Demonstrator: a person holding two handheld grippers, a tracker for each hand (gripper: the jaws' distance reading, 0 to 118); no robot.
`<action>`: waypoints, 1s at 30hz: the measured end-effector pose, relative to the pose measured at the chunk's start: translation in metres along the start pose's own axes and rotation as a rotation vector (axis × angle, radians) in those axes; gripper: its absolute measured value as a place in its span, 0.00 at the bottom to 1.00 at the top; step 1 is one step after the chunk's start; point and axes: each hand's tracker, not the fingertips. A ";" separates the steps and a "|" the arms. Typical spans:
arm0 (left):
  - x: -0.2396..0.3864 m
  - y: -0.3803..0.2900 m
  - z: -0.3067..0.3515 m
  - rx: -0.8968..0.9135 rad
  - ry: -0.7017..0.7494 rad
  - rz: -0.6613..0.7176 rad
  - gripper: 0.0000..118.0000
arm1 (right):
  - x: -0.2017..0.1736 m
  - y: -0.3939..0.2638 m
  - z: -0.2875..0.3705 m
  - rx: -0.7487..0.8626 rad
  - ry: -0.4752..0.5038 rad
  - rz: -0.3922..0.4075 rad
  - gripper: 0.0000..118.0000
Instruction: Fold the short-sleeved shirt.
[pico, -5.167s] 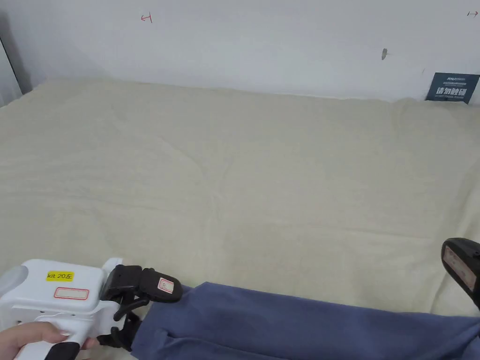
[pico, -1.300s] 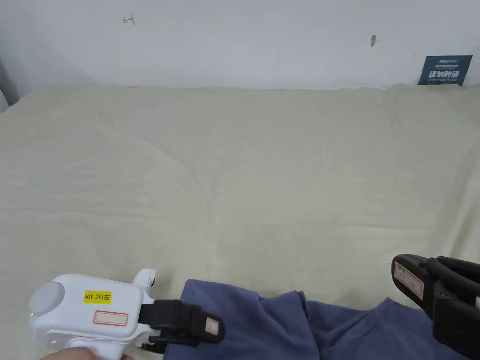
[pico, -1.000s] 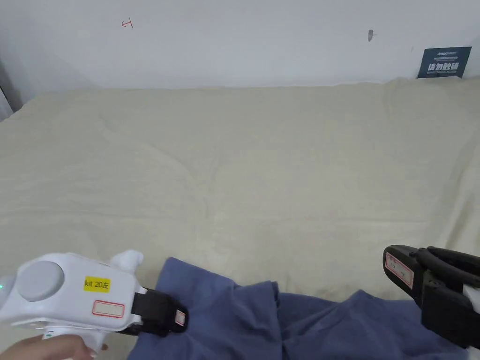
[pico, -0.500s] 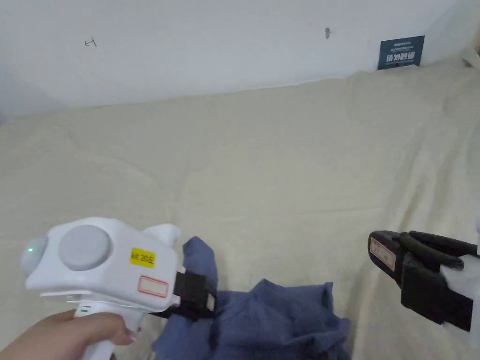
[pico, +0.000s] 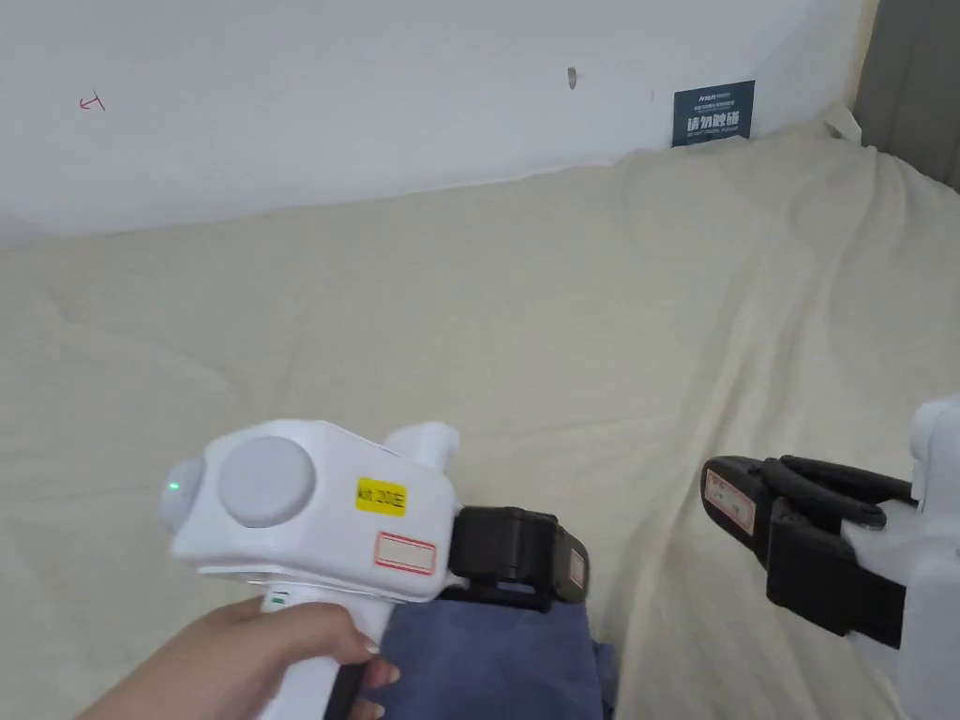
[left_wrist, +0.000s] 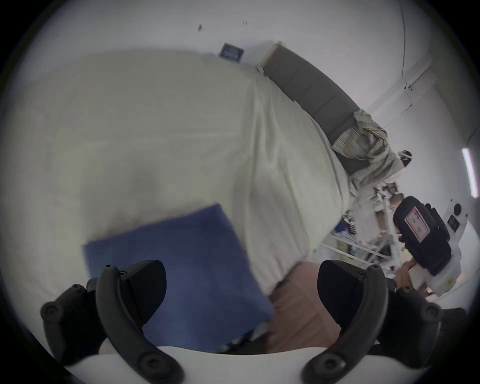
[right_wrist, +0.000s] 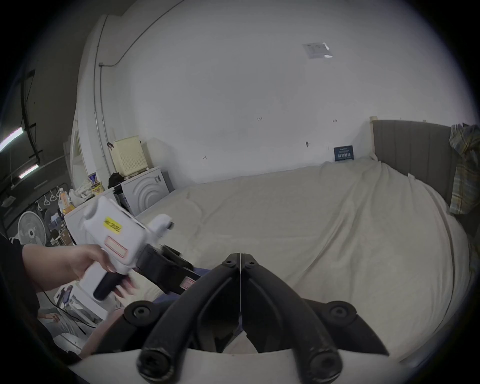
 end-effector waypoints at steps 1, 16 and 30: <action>-0.002 -0.002 0.007 0.019 0.048 -0.016 0.99 | 0.000 0.001 0.000 0.003 -0.010 0.005 0.00; -0.002 -0.038 -0.102 -0.138 0.061 -0.052 0.00 | 0.007 0.004 -0.002 -0.026 -0.023 -0.024 0.00; 0.024 -0.030 -0.084 0.075 -0.215 0.017 0.00 | -0.002 0.007 0.002 0.005 0.001 -0.045 0.00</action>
